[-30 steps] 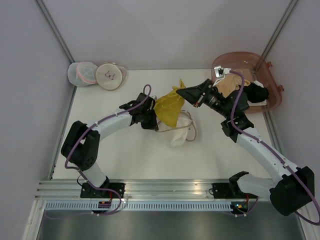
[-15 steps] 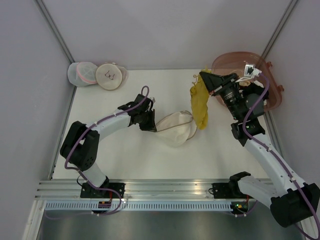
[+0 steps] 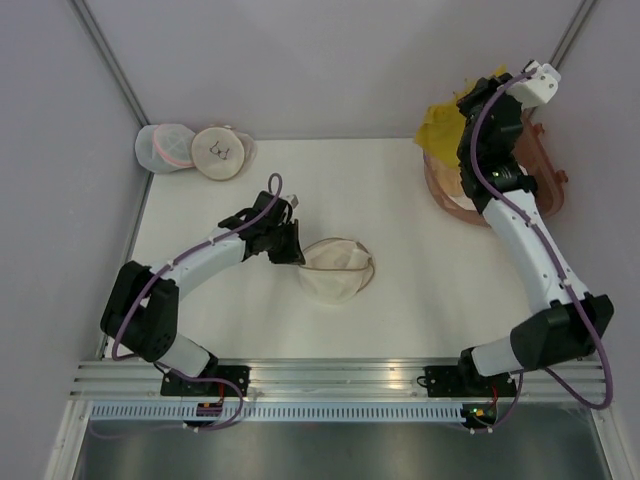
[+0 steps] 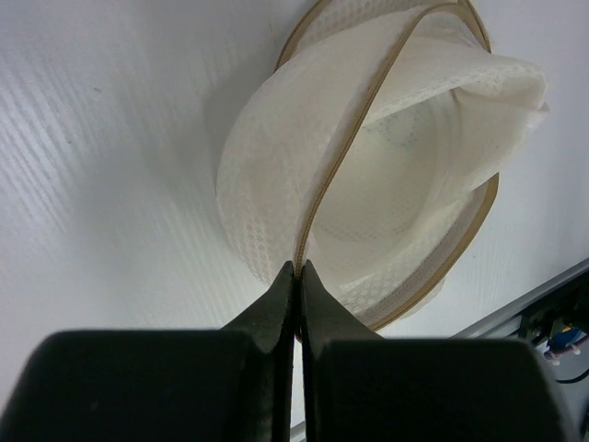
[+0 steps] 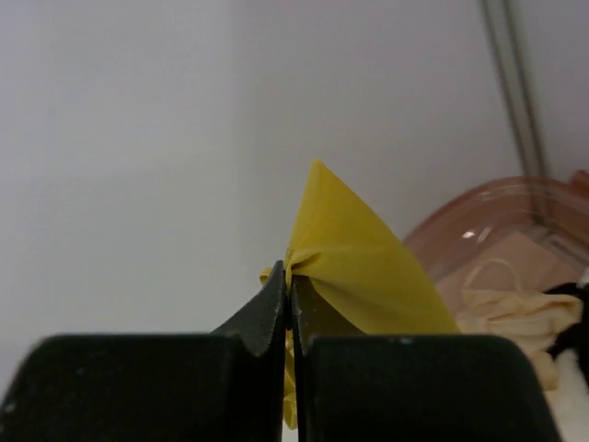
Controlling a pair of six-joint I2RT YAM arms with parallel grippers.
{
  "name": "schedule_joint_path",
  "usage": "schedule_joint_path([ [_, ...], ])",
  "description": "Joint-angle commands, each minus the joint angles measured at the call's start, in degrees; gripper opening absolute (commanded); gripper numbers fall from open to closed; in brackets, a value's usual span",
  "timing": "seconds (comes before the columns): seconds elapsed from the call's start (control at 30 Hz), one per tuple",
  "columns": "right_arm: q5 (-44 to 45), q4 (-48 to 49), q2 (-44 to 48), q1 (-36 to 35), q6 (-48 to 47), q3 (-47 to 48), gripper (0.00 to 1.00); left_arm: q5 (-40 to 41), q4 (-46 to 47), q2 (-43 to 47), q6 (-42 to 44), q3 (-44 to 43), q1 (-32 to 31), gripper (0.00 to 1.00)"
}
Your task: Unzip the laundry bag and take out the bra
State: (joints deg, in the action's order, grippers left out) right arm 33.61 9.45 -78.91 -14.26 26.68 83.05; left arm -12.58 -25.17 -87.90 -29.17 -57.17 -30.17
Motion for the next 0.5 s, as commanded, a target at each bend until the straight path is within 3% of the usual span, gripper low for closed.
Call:
schedule_joint_path([
  [0.0, 10.69, -7.42, -8.52, 4.58, -2.51, 7.28, 0.00, -0.87, 0.21, 3.08, -0.63, 1.35, 1.17, 0.02],
  [0.13, 10.52, -13.99, -22.03, 9.07, -1.46, 14.23, 0.00, -1.04, -0.05, 4.66, -0.45, 2.32, 1.87, 0.02],
  [0.23, 11.74, -14.38, -27.24, 11.45, -2.06, 15.48, 0.00, -1.04, -0.14, 5.81, -0.45, 2.59, 2.31, 0.02],
  [0.27, 12.09, -13.50, -28.21, 11.97, -2.33, 15.04, 0.06, -1.22, -0.06, 5.98, -0.45, 2.59, 2.31, 0.02],
  [0.3, 11.66, -13.84, -29.09, 12.24, -2.94, 15.48, 0.22, -1.22, -0.32, 6.07, -0.45, 2.76, 2.49, 0.02],
  [0.33, 11.05, -16.72, -30.67, 12.50, -3.12, 17.83, 0.60, -1.31, -0.32, 6.42, -0.36, 2.68, 2.49, 0.02],
  [0.37, 11.04, -18.49, -31.21, 12.50, -3.12, 19.07, 0.76, -1.22, -0.41, 6.42, -0.36, 2.76, 2.49, 0.02],
  [0.43, 8.59, -20.96, -29.91, 12.50, -2.24, 19.79, 0.98, -1.31, -0.32, 6.86, -0.45, 2.94, 2.58, 0.02],
  [0.47, 7.10, -20.62, -28.50, 12.50, -2.24, 17.79, 0.98, -1.13, -0.32, 6.86, -0.45, 2.94, 2.58, 0.02],
])
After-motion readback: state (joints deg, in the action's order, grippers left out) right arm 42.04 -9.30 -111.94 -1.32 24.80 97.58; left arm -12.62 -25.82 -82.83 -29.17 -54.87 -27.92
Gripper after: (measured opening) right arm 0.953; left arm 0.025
